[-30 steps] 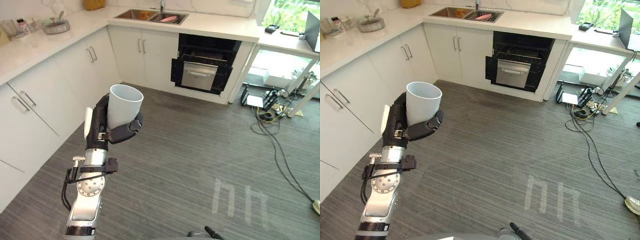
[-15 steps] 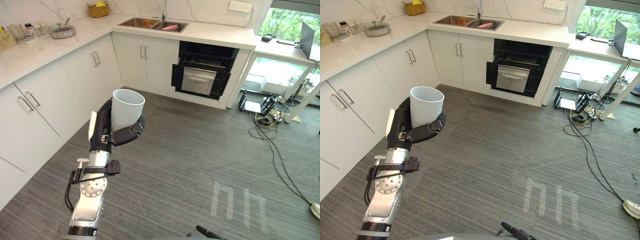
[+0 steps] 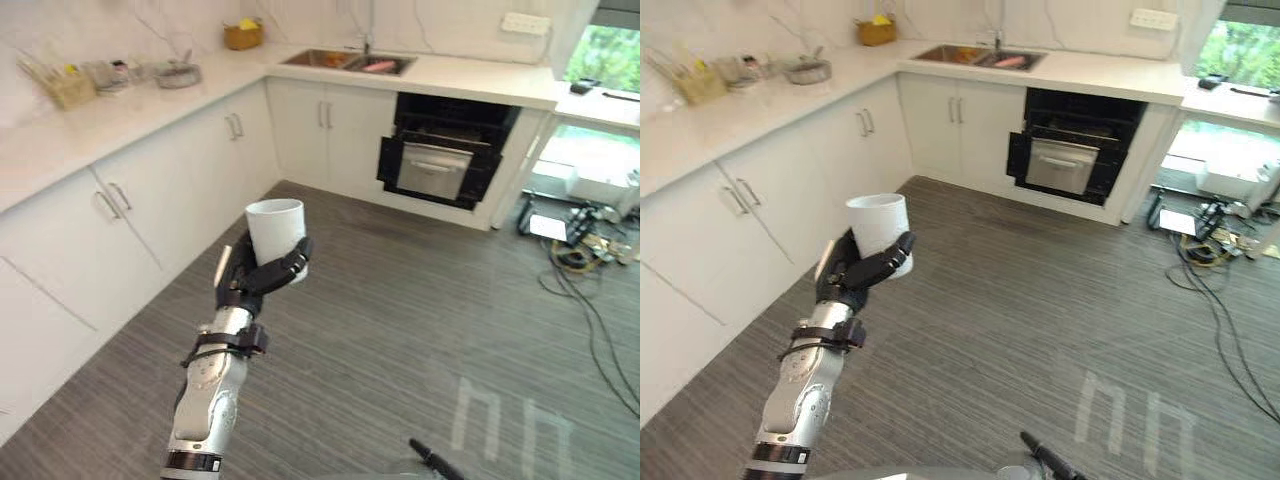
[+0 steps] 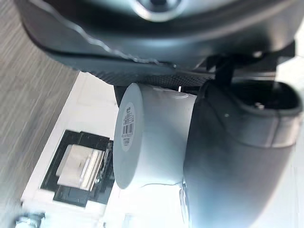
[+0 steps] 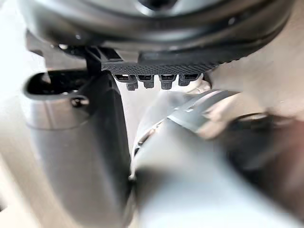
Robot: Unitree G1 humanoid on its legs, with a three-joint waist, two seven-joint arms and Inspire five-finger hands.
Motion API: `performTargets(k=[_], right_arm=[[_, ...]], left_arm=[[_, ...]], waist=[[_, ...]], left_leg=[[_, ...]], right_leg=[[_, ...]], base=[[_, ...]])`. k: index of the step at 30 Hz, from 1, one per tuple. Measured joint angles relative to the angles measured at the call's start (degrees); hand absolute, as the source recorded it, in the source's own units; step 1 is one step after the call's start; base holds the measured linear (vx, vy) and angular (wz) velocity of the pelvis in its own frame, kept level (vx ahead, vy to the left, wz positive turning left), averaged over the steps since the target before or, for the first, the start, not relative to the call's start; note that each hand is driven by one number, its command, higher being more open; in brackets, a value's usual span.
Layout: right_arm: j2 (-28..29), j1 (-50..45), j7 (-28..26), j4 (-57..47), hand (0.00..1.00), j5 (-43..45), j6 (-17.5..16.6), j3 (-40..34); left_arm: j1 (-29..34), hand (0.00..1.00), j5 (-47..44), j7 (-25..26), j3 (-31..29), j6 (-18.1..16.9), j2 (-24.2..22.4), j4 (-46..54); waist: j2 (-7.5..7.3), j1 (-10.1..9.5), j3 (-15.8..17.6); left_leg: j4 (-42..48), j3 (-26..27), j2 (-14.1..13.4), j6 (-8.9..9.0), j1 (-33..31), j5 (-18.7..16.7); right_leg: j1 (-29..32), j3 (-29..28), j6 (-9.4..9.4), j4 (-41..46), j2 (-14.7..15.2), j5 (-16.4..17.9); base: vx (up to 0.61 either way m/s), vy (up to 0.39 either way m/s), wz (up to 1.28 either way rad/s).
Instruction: Walk over to the sink, pick up the cup, carry it to the dishwasher, place the cup inside the dishwasher, then close the dishwasher door
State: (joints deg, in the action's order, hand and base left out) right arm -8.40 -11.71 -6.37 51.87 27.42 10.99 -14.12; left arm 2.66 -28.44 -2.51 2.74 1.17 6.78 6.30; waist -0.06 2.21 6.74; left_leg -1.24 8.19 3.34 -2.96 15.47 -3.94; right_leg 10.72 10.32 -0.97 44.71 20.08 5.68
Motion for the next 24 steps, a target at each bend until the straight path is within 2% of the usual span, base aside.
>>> performTargets(k=[1, 2, 3, 4, 5, 6, 7, 9, 10, 11, 13, 14, 15, 16, 17, 18, 19, 20, 21, 22, 23, 24], right_arm=[[0.21, 0.05, -0.07, -0.46, 1.0, 0.04, 0.02, 0.42], [0.89, 0.01, -0.02, -1.88, 1.0, 0.28, -0.08, 1.31], [1.88, 0.05, 0.06, -2.69, 1.0, 0.31, -0.68, 1.33], [2.24, 0.05, -0.09, -2.72, 1.0, 0.16, -1.03, 1.33], [2.67, -0.07, -0.58, -2.58, 1.0, -0.35, -1.56, 1.07], [2.74, -0.24, -0.93, -2.33, 1.0, -0.69, -1.88, 0.96], [2.76, -0.77, -2.11, -1.08, 1.0, -1.95, -2.96, 0.37], [2.87, -1.47, -3.23, 0.02, 1.0, -2.64, -4.32, -1.16], [2.92, -2.2, -3.7, 1.06, 1.0, -2.9, -5.44, -3.23], [3.08, -2.6, -3.64, 1.68, 1.0, -3.02, -6.36, -4.63], [3.69, -3.24, -3.45, 2.33, 1.0, -3.91, -8.13, -5.92], [3.82, -3.77, -2.92, 2.14, 1.0, -4.1, -10.01, -5.83], [3.91, -3.81, -1.92, 1.46, 1.0, -4.16, -11.38, -5.56], [4.19, -3.7, -1.22, 0.96, 1.0, -4.12, -11.91, -5.37], [4.43, -3.83, 0.49, -1.22, 1.0, -3.97, -13.13, -4.81], [4.05, -4.76, 1.82, -4.46, 1.0, -3.8, -14.25, -3.97], [3.97, -5.09, 2.41, -6.16, 1.0, -3.8, -14.59, -3.93], [3.87, -5.45, 3.32, -8.89, 1.0, -3.8, -15.45, -3.91], [3.37, -5.88, 3.96, -12.22, 1.0, -3.77, -17.13, -3.43], [3.18, -5.86, 4.21, -13.54, 1.0, -3.75, -18.06, -3.25], [3.06, -5.14, 4.5, -15.9, 1.0, -2.93, -19.87, -2.9], [2.96, -3.91, 4.43, -18.88, 1.0, -1.71, -21.82, -2.52]], left_arm=[[-0.09, 0.0, -0.01, -0.05, -0.19, -0.08, -0.16, 0.11], [-0.47, 0.0, 0.14, -0.17, -0.89, -0.39, -0.13, 0.48], [-1.29, 0.0, 0.3, -0.31, -1.1, -0.39, 0.14, 0.64], [-1.65, 0.0, 0.3, -0.31, -1.06, -0.36, 0.23, 0.66], [-2.1, 0.0, 0.28, -0.31, -1.04, -0.25, 0.92, 0.73], [-2.23, 0.0, 0.28, -0.33, -0.81, -0.12, 1.25, 0.77], [-2.5, 0.0, 0.18, -0.33, -0.41, 0.58, 1.92, 0.8], [-2.57, 0.0, 0.15, -0.33, -0.27, 1.67, 2.04, 0.78], [-2.57, 0.0, 0.17, -0.48, 0.13, 2.91, 1.46, 0.65], [-2.6, 0.0, 0.22, -0.92, 0.51, 3.3, 1.05, 0.66], [-2.81, 0.0, 0.5, -2.44, 1.43, 3.29, 1.32, 0.7], [-2.76, 0.0, 1.74, -3.42, 1.79, 3.27, 1.18, 0.68], [-2.7, 0.0, 3.25, -3.83, 2.33, 3.26, 1.26, 0.67], [-2.66, 0.0, 4.04, -3.96, 2.45, 3.26, 1.48, 0.64], [-2.5, 0.0, 5.58, -3.72, 2.99, 3.27, 1.64, 0.44], [-2.53, 0.0, 6.8, -3.62, 4.0, 3.21, 1.59, 0.44], [-2.54, 0.0, 7.38, -3.62, 4.38, 3.13, 1.57, 0.44], [-2.49, 0.0, 7.93, -3.55, 4.6, 3.05, 1.34, 0.44], [-1.83, 0.0, 7.93, -2.83, 4.44, 2.68, 0.99, 0.28], [-1.67, 0.0, 7.94, -2.48, 4.44, 2.48, 1.02, 0.21], [-1.07, 0.0, 8.02, -1.95, 4.09, 1.74, 1.15, 0.2], [0.03, 0.0, 8.26, -1.41, 3.32, 0.22, 0.95, 0.21]], waist=[[-0.01, 0.02, 0.0], [0.07, 0.18, -0.03], [0.01, 0.39, 0.13], [-0.04, 0.46, 0.23], [-0.21, 0.71, 0.6], [-0.39, 0.9, 0.85], [-0.86, 1.12, 1.14], [-1.42, 1.42, 1.11], [-0.98, 1.85, 1.12], [0.12, 2.0, 0.65], [1.15, 1.95, 0.01], [1.87, 1.89, -0.58], [2.69, 1.91, -1.29], [2.45, 1.93, -1.71], [2.1, 2.41, -1.93], [2.81, 2.8, -1.79], [3.16, 2.85, -1.64], [3.85, 3.03, -1.19], [4.61, 2.25, -0.42], [5.19, 1.87, -0.32], [5.17, 1.52, 0.02], [4.73, 1.06, 0.33]], left_leg=[[0.95, 0.12, -0.47, -0.11, -0.05, -0.78], [2.37, 0.34, -1.13, -0.42, -0.57, -1.78], [3.41, 0.42, -1.52, -0.71, -1.14, -2.46], [3.78, 0.44, -1.62, -0.7, -1.48, -2.87], [4.46, 0.47, -1.61, -0.75, -1.55, -3.81], [4.92, 0.44, -1.53, -0.66, -1.34, -4.48], [5.92, 0.36, -0.68, -0.57, -0.73, -6.45], [7.25, -0.24, 0.4, -0.44, 0.31, -8.94], [9.3, -1.48, 0.06, 0.19, 1.35, -12.13], [10.43, -2.26, -1.11, 0.73, 1.56, -13.91], [11.04, -3.26, -3.13, 1.85, 2.88, -16.31], [10.89, -3.56, -4.93, 2.57, 4.36, -17.9], [10.92, -3.18, -6.52, 3.44, 5.37, -18.11], [12.01, -2.81, -6.69, 3.91, 5.16, -17.79], [18.28, -1.85, -7.08, 4.46, 3.19, -17.17], [27.63, -0.51, -8.43, 6.61, -0.1, -15.73], [33.07, 0.14, -9.24, 7.37, -2.14, -13.99], [44.1, 1.76, -11.58, 7.26, -6.35, -7.87], [57.23, 4.01, -15.91, 6.09, -11.3, 0.58], [62.61, 4.25, -17.56, 5.57, -13.63, -0.78], [68.25, 4.8, -19.14, 4.39, -18.05, -3.97], [67.0, 5.86, -19.27, 3.38, -21.98, -6.92]], right_leg=[[0.78, -0.01, -0.46, -0.07, -1.36, 1.45], [2.63, 0.21, -0.76, -2.69, -4.16, 2.71], [4.3, 0.75, -1.32, -8.4, -7.05, 2.45], [5.01, 0.8, -2.18, -11.89, -8.41, 1.9], [5.68, 0.81, -3.98, -19.73, -10.72, -0.02], [5.52, 0.85, -4.9, -23.87, -11.61, -1.71], [4.99, 1.36, -5.66, -32.99, -12.66, -4.98], [4.03, 2.14, -5.36, -36.74, -12.32, -5.74], [2.81, 2.37, -3.4, -36.65, -12.44, -9.53], [2.94, 2.85, -1.7, -34.73, -13.12, -11.27], [3.81, 3.19, 0.33, -29.72, -14.16, -12.48], [4.99, 4.14, 3.44, -24.38, -15.02, -10.38], [6.06, 5.13, 3.7, -19.68, -15.77, -5.69], [6.58, 5.25, 4.16, -17.63, -15.62, -3.91], [6.27, 5.43, 4.11, -15.07, -15.0, -1.58], [4.68, 6.02, 4.03, -14.7, -15.12, 0.59], [3.49, 5.92, 3.96, -14.87, -15.23, 1.66], [0.9, 5.63, 4.47, -15.82, -16.36, 3.48], [-3.86, 4.2, 4.79, -19.19, -18.6, 4.07], [-5.95, 3.39, 4.97, -20.68, -19.64, 4.3], [-9.61, 1.1, 5.02, -22.85, -20.62, 4.91], [-12.73, -1.57, 4.99, -24.75, -20.52, 5.18]], base=[[0.08, 0.153, -0.13], [0.1, 0.121, -0.02], [0.12, 0.109, -0.01], [0.11, 0.057, 0.02], [0.16, 0.041, 0.02], [0.22, 0.032, 0.01], [0.3, 0.009, 0.04], [0.31, -0.031, 0.16], [0.43, -0.049, 0.38], [0.58, -0.057, 0.49], [0.52, -0.069, 0.36], [0.52, -0.136, 0.27], [0.52, -0.137, 0.22], [0.51, -0.141, 0.18], [0.49, -0.163, 0.18], [0.49, -0.171, 0.16], [0.49, -0.144, 0.1], [0.48, -0.105, -0.26], [0.58, -0.045, -0.46], [0.57, 0.016, -0.85], [0.59, 0.091, -1.06], [0.5, 0.083, -1.16]])
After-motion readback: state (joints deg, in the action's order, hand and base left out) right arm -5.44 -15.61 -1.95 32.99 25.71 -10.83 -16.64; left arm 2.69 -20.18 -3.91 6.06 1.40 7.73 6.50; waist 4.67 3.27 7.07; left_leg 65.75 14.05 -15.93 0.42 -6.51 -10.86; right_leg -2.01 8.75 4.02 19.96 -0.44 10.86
